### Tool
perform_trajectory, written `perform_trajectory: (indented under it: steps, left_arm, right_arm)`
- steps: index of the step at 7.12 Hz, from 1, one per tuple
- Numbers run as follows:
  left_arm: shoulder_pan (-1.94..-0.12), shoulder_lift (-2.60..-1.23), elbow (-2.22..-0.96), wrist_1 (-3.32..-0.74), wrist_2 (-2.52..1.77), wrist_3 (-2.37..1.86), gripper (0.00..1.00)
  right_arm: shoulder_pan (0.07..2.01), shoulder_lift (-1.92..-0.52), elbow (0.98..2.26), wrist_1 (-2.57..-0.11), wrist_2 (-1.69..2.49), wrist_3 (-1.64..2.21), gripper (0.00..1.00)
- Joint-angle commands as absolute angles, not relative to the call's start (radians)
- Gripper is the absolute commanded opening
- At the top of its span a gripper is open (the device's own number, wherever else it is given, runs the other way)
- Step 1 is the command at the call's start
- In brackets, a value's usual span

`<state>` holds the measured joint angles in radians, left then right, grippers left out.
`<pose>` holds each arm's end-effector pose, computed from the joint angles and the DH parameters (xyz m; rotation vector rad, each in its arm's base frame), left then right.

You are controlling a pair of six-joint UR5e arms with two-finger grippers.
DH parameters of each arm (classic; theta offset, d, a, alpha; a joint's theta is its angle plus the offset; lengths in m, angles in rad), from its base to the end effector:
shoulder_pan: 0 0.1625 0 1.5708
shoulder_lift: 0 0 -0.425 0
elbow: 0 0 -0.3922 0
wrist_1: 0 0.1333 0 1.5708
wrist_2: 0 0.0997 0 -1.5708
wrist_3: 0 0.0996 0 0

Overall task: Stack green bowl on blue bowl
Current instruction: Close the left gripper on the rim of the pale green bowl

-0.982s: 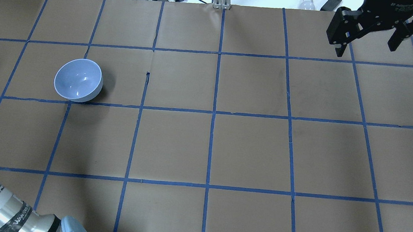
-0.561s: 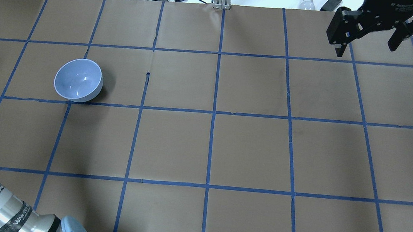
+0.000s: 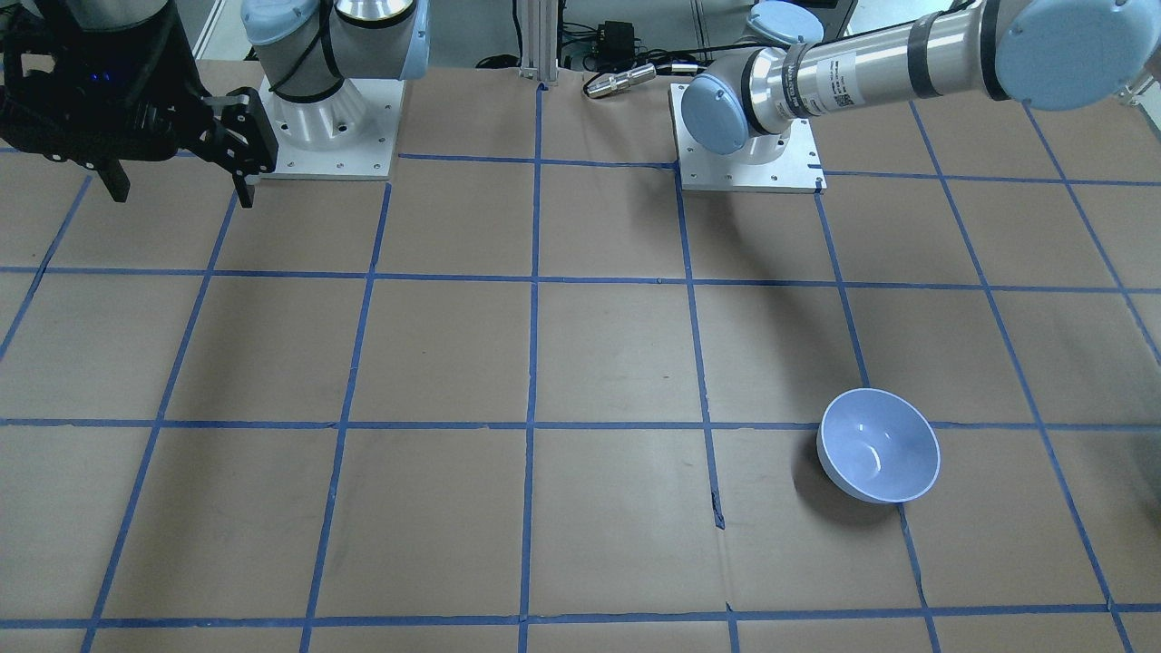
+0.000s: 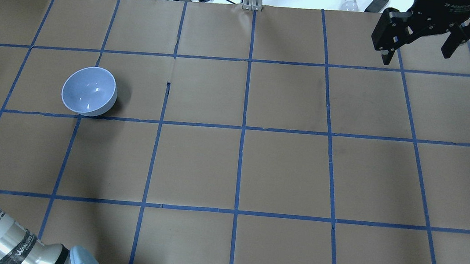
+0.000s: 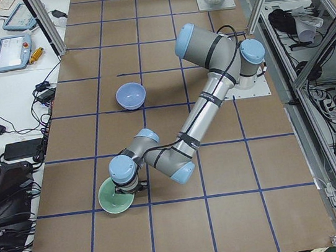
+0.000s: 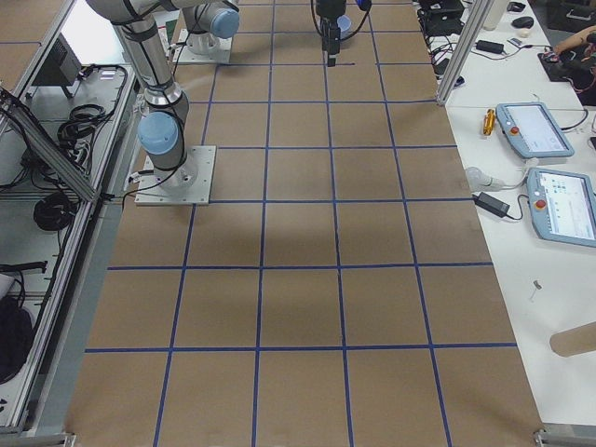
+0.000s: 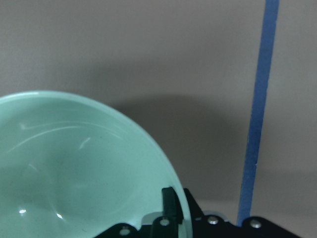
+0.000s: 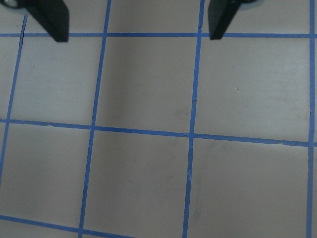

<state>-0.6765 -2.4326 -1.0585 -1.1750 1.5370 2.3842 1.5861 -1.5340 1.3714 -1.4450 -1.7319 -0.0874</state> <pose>0.5346 -0.6045 0.2101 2.0976 2.2727 -0.0472 0.1251 -0.5041 0.5561 0.1485 -2.9752 0.0461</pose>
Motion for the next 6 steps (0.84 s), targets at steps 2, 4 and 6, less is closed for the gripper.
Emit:
perform_trajectory:
  steps: [2, 4, 6]
  left_arm:
    - [-0.676, -2.427, -1.058, -1.175, 1.537, 2.387, 0.0]
    - [-0.678, -2.416, -1.058, -1.175, 1.536, 2.384, 0.0]
    - [-0.69, -2.382, -1.063, -1.18, 1.52, 2.382, 0.0]
  right_arm:
    - [1.586, -1.534, 1.371, -1.445, -1.732, -0.087, 1.0]
    - [1.586, -1.534, 1.371, -1.445, -1.732, -0.087, 1.0]
    - [1.586, -1.534, 1.371, -1.445, -1.732, -0.087, 1.0]
